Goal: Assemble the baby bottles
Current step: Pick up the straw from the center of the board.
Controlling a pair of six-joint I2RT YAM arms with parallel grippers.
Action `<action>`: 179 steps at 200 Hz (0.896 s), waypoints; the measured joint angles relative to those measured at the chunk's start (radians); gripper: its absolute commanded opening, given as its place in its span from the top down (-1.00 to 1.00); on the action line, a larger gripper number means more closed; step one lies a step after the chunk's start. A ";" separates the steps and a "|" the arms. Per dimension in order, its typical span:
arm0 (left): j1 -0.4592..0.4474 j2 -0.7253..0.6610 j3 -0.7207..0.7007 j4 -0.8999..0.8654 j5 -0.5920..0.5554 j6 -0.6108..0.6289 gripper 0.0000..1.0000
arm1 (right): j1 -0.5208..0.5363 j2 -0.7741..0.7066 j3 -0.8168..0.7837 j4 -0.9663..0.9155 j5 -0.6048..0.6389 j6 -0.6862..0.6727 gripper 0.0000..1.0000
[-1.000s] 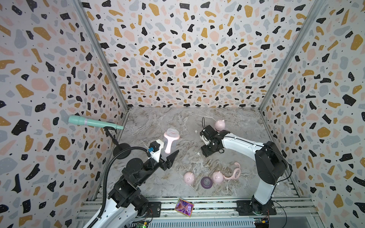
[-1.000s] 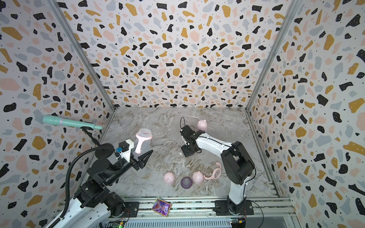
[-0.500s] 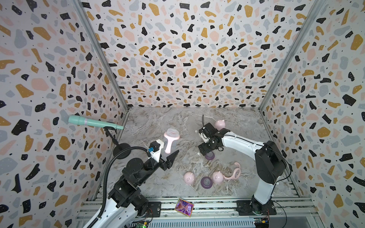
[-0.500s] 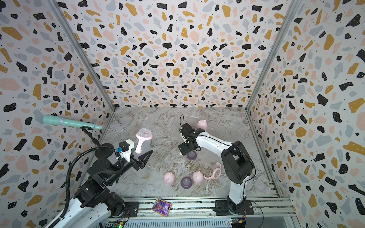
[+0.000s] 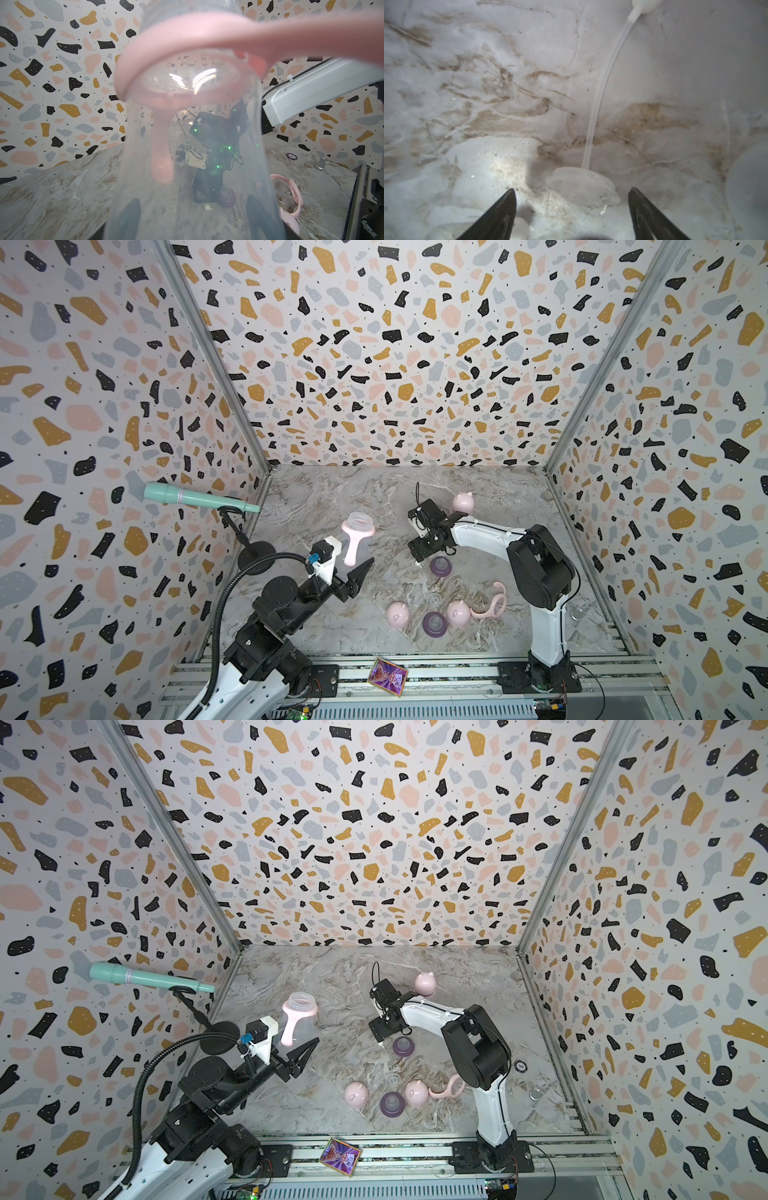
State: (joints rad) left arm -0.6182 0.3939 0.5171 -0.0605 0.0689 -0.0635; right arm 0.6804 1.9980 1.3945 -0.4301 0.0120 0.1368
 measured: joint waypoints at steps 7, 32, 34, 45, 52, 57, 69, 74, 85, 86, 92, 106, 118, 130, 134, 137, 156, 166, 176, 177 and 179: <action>0.000 0.000 0.000 -0.001 0.000 0.000 0.20 | -0.002 0.000 0.000 0.010 0.003 0.002 -0.64; 0.000 0.000 0.000 -0.005 0.000 0.000 0.21 | -0.009 0.001 0.000 0.034 0.008 0.012 -0.55; 0.000 0.000 0.000 -0.006 0.000 0.000 0.20 | -0.009 0.001 0.000 0.037 0.009 0.013 -0.54; 0.000 0.000 0.000 -0.007 0.000 0.000 0.21 | -0.011 0.002 0.000 0.045 0.010 0.016 -0.49; 0.000 0.001 0.000 -0.007 0.000 0.000 0.21 | -0.012 0.003 0.000 0.048 0.010 0.019 -0.47; 0.000 0.001 0.000 -0.007 0.000 0.000 0.21 | -0.013 0.004 0.000 0.050 0.009 0.021 -0.46; 0.000 0.001 0.000 -0.008 0.000 0.000 0.21 | -0.013 0.006 0.000 0.053 0.006 0.025 -0.44; 0.000 0.001 0.000 -0.008 0.000 0.000 0.21 | -0.013 0.006 0.000 0.055 0.006 0.027 -0.44; 0.000 0.001 0.000 -0.008 0.000 0.000 0.21 | -0.014 0.006 -0.001 0.058 0.003 0.032 -0.44; 0.000 0.001 0.000 -0.008 0.000 0.000 0.20 | -0.014 0.006 -0.001 0.058 0.002 0.033 -0.44; 0.000 0.002 0.000 -0.008 0.000 0.000 0.21 | -0.014 0.006 -0.003 0.061 0.000 0.036 -0.44; 0.000 0.003 0.000 -0.008 0.000 0.000 0.21 | -0.014 0.006 -0.011 0.068 -0.005 0.041 -0.43; 0.000 0.005 0.000 -0.009 0.000 0.000 0.21 | -0.014 0.006 -0.020 0.068 -0.009 0.043 -0.42; 0.000 0.006 0.000 -0.011 0.000 0.000 0.21 | -0.014 0.008 -0.027 0.068 -0.014 0.046 -0.38; 0.000 0.006 0.000 -0.011 0.000 0.000 0.21 | -0.014 0.010 -0.029 0.068 -0.016 0.047 -0.37; 0.000 0.006 0.000 -0.012 0.000 0.000 0.21 | -0.014 0.011 -0.030 0.068 -0.018 0.047 -0.36; 0.000 0.006 0.000 -0.015 0.000 0.000 0.21 | -0.014 0.019 -0.032 0.070 -0.022 0.050 -0.27; 0.000 0.006 0.000 -0.016 0.000 0.000 0.21 | -0.014 0.019 -0.032 0.072 -0.024 0.053 -0.20; 0.000 0.006 0.000 -0.017 0.000 0.000 0.21 | -0.014 0.019 -0.032 0.072 -0.024 0.055 -0.14; 0.000 0.006 0.000 -0.017 0.000 0.000 0.21 | -0.014 0.019 -0.032 0.072 -0.024 0.056 -0.14; 0.000 0.006 0.000 -0.018 0.000 0.000 0.21 | -0.014 0.019 -0.032 0.072 -0.024 0.056 -0.12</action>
State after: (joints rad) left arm -0.6182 0.4000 0.5171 -0.0780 0.0692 -0.0635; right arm 0.6659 2.0167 1.3621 -0.3576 -0.0124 0.1928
